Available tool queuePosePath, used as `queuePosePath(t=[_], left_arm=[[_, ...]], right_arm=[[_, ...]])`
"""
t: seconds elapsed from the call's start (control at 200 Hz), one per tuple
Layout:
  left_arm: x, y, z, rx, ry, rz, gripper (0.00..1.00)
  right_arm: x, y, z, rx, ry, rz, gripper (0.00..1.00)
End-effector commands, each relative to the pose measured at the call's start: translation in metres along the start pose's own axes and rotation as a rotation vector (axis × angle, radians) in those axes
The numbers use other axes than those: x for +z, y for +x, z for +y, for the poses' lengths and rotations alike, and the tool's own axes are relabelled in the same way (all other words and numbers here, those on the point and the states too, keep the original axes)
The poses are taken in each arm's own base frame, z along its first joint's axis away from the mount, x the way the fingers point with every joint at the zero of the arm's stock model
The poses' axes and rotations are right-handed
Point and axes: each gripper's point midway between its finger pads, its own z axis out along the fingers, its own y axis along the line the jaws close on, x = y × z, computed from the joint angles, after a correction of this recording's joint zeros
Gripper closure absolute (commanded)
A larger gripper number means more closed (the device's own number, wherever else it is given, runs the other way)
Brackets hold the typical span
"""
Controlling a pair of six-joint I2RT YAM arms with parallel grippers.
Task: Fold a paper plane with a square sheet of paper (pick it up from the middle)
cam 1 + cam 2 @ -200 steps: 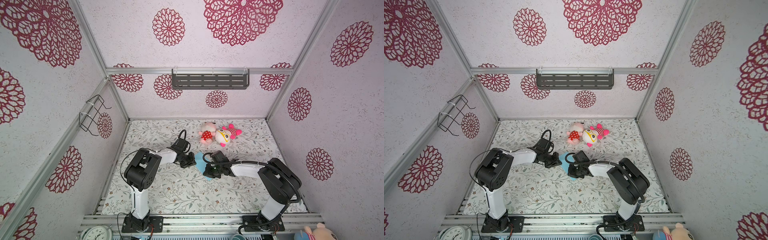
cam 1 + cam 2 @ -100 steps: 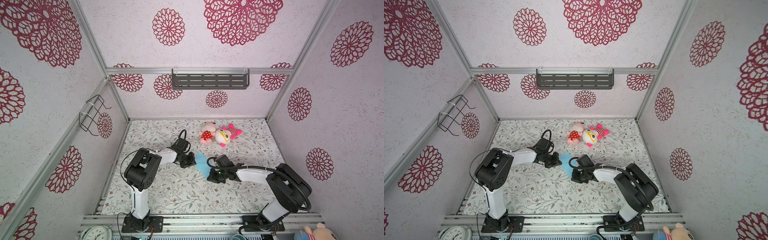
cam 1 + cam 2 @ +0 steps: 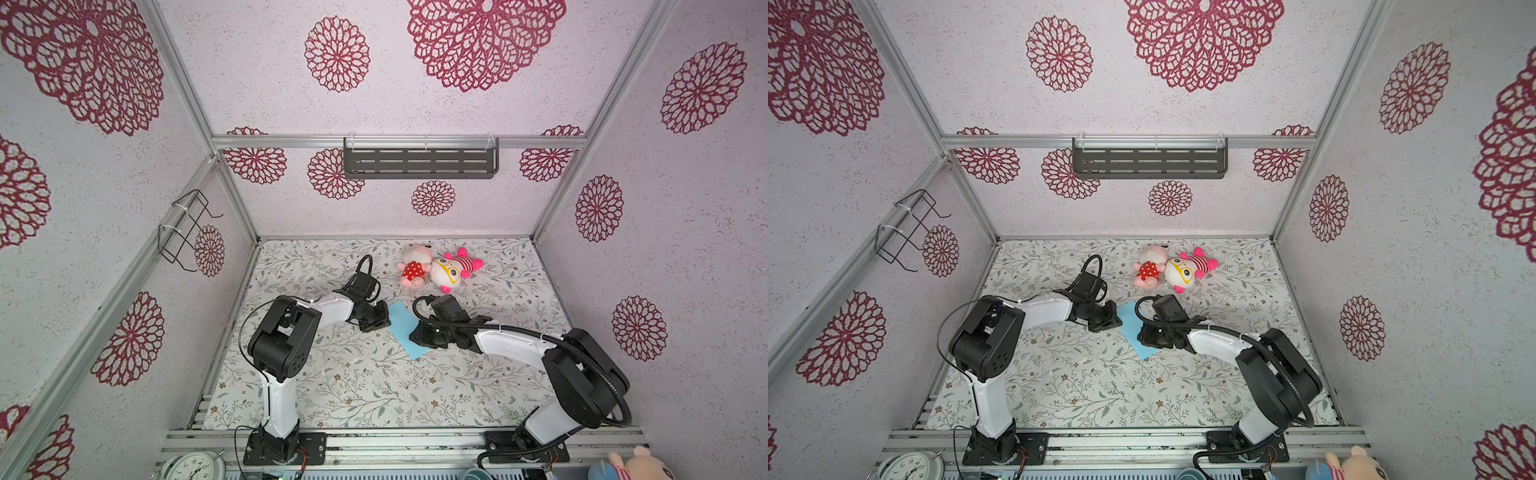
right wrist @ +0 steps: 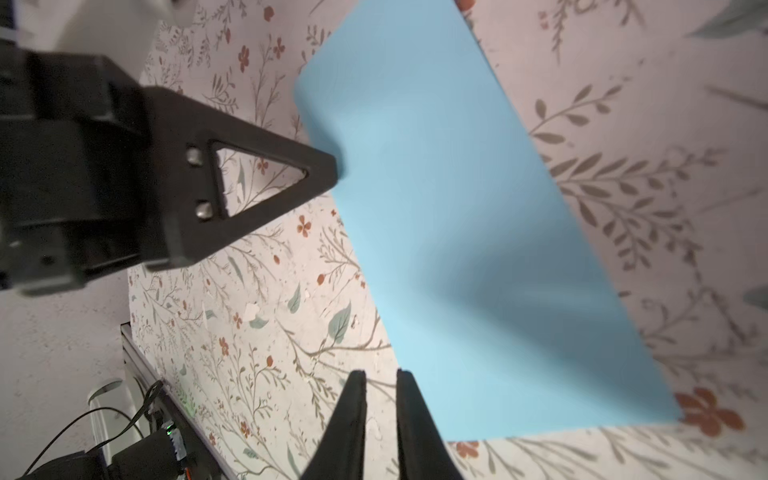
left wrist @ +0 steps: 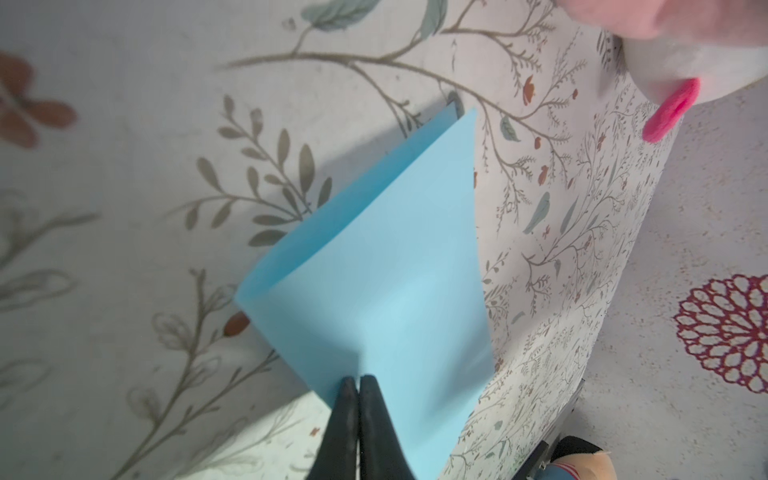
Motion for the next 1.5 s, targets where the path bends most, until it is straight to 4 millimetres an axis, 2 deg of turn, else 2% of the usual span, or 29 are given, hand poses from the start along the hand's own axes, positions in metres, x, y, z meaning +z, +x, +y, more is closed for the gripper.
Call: queuePosePath(t=[0.0,0.07,0.08,0.1,0.375,0.575,0.715,0.931,1.086,1.171,1.251,1.381,1.436,1.491], left_arm=[[-0.006,-0.008,-0.005,0.017,0.002,-0.017,0.94],[-0.007,-0.008,-0.005,0.02,-0.003,-0.017,0.94],[0.001,-0.005,0.003,0.008,-0.021,0.0,0.94],[0.004,-0.004,0.006,0.005,-0.03,0.006,0.95],[0.011,-0.004,0.026,0.017,-0.101,0.018,0.95],[0.012,-0.002,0.054,0.028,-0.216,0.025,0.95],[0.005,-0.01,0.07,0.036,-0.27,0.006,0.95],[0.005,-0.016,0.095,0.057,-0.359,0.027,0.98],[0.007,-0.029,0.103,0.071,-0.408,0.013,0.99],[-0.001,-0.041,0.108,0.088,-0.462,-0.005,0.99],[-0.014,-0.055,0.098,0.101,-0.465,-0.025,0.99],[-0.045,-0.083,0.053,0.127,-0.379,-0.128,0.97],[-0.059,-0.09,0.034,0.127,-0.333,-0.168,0.93],[-0.067,-0.093,0.026,0.112,-0.309,-0.204,0.85]], right_arm=[[0.01,-0.004,0.001,-0.037,-0.001,0.028,0.81],[0.016,-0.001,0.0,-0.04,-0.002,0.056,0.81],[0.017,0.0,-0.001,-0.041,0.0,0.058,0.81],[0.018,0.001,-0.002,-0.042,0.004,0.067,0.81],[0.027,0.02,-0.027,-0.032,0.09,0.145,0.82],[0.029,0.028,-0.042,-0.022,0.147,0.173,0.83],[0.029,0.029,-0.046,-0.018,0.158,0.176,0.83],[0.026,0.029,-0.049,-0.016,0.175,0.169,0.84],[0.025,0.025,-0.045,-0.014,0.165,0.157,0.84],[0.022,0.02,-0.039,-0.018,0.155,0.139,0.84],[0.016,0.009,-0.027,-0.032,0.129,0.105,0.82],[0.001,-0.021,-0.003,-0.068,0.076,-0.001,0.75],[-0.005,-0.031,-0.003,-0.073,0.085,-0.046,0.71],[-0.012,-0.041,-0.009,-0.066,0.101,-0.086,0.64]])
